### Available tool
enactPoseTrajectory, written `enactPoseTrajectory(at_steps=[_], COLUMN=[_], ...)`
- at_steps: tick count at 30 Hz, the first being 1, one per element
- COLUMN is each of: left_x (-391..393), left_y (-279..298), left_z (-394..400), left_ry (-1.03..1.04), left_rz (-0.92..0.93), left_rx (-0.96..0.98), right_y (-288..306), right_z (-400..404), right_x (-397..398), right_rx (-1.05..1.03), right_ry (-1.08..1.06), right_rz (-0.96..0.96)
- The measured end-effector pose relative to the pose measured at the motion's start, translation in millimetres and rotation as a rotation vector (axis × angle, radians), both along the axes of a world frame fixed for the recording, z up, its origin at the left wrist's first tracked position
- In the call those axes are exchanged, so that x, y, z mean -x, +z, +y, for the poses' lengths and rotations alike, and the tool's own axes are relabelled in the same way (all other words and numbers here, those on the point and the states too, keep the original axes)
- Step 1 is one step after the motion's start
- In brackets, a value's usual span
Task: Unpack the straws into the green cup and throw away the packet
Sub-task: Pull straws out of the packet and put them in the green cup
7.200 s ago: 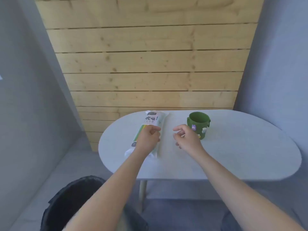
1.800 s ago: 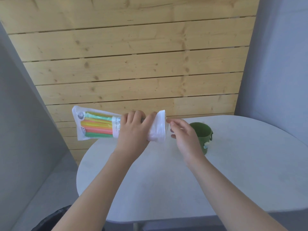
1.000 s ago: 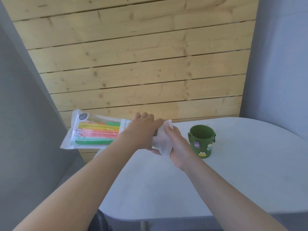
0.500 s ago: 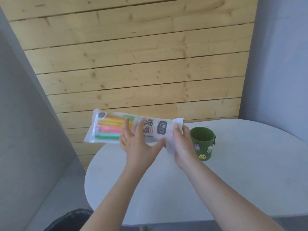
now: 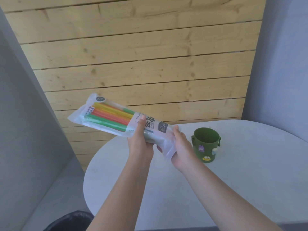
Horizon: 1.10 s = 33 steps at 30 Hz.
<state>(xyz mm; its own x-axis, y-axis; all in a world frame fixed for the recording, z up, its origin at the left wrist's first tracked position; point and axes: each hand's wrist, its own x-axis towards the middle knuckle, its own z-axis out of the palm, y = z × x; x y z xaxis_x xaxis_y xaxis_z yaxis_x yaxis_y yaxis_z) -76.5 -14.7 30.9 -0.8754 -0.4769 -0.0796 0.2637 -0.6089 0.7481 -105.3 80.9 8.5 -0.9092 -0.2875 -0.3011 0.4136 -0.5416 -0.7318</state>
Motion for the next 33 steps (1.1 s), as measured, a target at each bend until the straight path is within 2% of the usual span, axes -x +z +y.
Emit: enactPoseTrajectory(at_steps=[4,9,11,17,21,27,33], left_x=[4,5,5,3,4,5,9], left_y=[9,13,9,-3,-7,-13,-16], left_z=[3,1,-4,-15,-13,-9,-20], left_ry=[0.169,0.215,0.215,0.191,0.194,0.090,0.096], left_rz=[0.024,0.058,0.060,-0.042,-0.073,-0.083,-0.027], left_rx=[0.085,0.194,0.157,-0.134,-0.206,-0.309,-0.320], right_y=[2,-5,-5,5,11,20,28], right_z=[4,3,1,1,5,-1,28], right_x=[4,11,13,14,18,23,41], right_rx=[0.172,0.314,0.341,0.461,0.400,0.111,0.280], right_ry=[0.145,0.030,-0.036,-0.097,-0.186,-0.279,-0.402], right_rz=[-0.047,-0.229,-0.237,-0.173,-0.130,0.044,0.035])
